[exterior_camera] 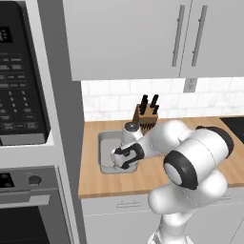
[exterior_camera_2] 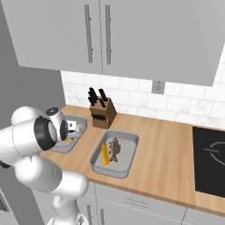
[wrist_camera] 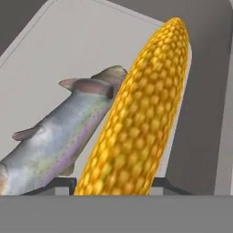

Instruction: Place one corn and one fish in each tupperware on the nearby counter, to pack two identical lunches.

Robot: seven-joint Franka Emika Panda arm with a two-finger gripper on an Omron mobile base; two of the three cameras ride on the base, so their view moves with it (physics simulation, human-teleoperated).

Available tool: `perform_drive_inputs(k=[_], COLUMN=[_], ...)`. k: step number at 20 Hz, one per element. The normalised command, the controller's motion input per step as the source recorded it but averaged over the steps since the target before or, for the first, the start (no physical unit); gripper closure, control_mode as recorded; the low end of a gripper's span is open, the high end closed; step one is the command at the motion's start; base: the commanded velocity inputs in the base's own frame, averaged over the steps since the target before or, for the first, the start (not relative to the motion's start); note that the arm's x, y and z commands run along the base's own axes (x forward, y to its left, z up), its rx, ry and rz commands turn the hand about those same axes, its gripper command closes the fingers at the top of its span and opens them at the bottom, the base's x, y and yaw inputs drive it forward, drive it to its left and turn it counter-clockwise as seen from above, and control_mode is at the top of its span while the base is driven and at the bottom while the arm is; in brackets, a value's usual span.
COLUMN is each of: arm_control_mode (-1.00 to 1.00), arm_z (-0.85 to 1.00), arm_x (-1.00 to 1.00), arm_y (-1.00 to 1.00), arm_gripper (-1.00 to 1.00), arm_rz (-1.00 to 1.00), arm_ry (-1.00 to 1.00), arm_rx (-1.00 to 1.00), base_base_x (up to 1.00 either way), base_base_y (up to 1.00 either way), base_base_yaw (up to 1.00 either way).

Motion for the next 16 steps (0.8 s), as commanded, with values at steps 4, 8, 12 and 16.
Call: perform_drive_inputs(k=[4, 8, 12, 16], arm_control_mode=[-1.00, -1.00, -1.00, -1.00], arm_z=[0.37, 0.76, 0.24, 0.48], arm_x=[-0.09, -0.33, -0.18, -0.97], arm_y=[0.00, 0.00, -0.06, -0.21], arm_gripper=[-1.00, -1.00, -1.00, -1.00], arm_rz=[0.00, 0.00, -0.02, 0.00], arm_ry=[-0.04, -0.09, 0.00, -0.13], arm_rx=[0.00, 0.00, 0.00, 0.01], base_base_x=[0.00, 0.00, 0.00, 0.00], base_base_y=[0.00, 0.00, 0.00, 0.00], base_base_yaw=[0.00, 0.00, 0.00, 0.00])
